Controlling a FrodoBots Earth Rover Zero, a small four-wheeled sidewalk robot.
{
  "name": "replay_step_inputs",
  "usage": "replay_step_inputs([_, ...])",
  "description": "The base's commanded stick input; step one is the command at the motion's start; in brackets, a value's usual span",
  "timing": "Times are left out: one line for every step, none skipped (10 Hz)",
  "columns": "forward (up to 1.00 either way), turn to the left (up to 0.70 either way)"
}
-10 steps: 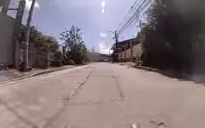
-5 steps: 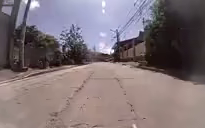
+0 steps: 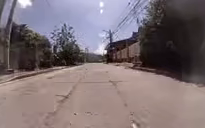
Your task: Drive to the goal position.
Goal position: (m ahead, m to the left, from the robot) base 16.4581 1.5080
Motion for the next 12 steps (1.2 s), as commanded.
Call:
replay_step_inputs([1.0,0.0])
replay_step_inputs([1.0,0.0])
replay_step_inputs([1.0,0.0])
replay_step_inputs([1.0,0.0])
replay_step_inputs([1.0,0.0])
replay_step_inputs([1.0,0.0])
replay_step_inputs([1.0,0.0])
replay_step_inputs([1.0,0.0])
replay_step_inputs([1.0,0.0])
replay_step_inputs([1.0,0.0])
replay_step_inputs([1.0,0.0])
replay_step_inputs([1.0,0.0])
